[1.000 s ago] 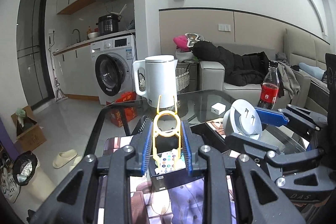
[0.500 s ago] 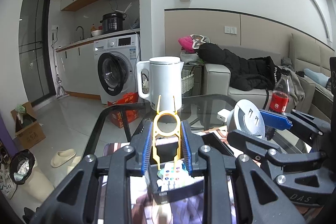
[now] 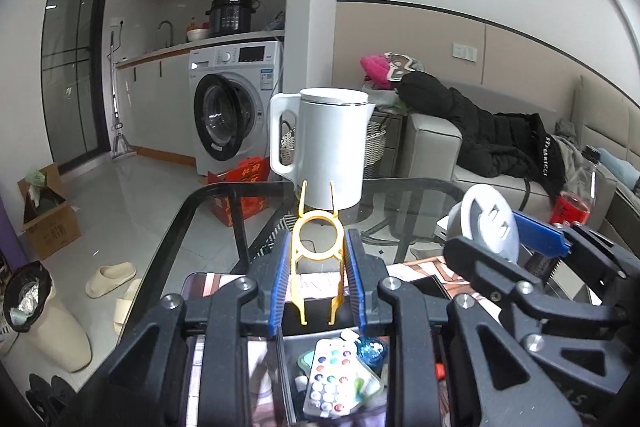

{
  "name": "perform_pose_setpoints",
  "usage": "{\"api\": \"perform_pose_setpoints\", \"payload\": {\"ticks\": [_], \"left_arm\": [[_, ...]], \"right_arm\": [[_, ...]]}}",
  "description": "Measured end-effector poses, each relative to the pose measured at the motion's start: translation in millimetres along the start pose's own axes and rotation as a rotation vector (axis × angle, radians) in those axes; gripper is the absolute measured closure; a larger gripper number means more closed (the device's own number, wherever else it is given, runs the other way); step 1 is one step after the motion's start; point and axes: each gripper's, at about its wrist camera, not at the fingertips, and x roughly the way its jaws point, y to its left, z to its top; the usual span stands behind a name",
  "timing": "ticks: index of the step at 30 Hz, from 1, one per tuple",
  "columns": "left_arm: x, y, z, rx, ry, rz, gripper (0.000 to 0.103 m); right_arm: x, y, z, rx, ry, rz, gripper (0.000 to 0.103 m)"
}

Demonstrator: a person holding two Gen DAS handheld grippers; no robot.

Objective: Organize rigid objects
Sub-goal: 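Lower and release the clip into the box while right tool releases the hub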

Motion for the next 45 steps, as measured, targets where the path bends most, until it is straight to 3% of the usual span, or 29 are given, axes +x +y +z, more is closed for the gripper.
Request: {"api": "perform_pose_setpoints", "payload": {"ticks": [11,16,18,21,25,31,45], "left_arm": [[10,1,0,-0.003,0.028,-0.006,0.078],[27,2,-3,-0.007,0.149,-0.009,0.078],[38,0,-7,0.006,0.214,-0.003,0.079],[61,-1,-18,0.007,0.364,-0.017,0.079],[77,-5,-30,0.010,0.475,-0.018,0.079],[84,-3,-38,0.005,0.549,-0.022,0.079],[81,1,-42,-0.026,0.540,-0.065,0.073]], "right_arm": [[4,1,-4,-0.001,0.036,0.006,0.045],[11,-1,-3,0.008,0.082,-0.001,0.045],[20,-4,-5,0.019,0.139,-0.003,0.045],[46,-13,-18,0.067,0.308,0.002,0.045],[72,-21,-43,0.110,0.480,0.015,0.045],[82,-20,-51,0.100,0.547,0.023,0.045],[78,-21,-49,0.103,0.556,0.024,0.044]]}}
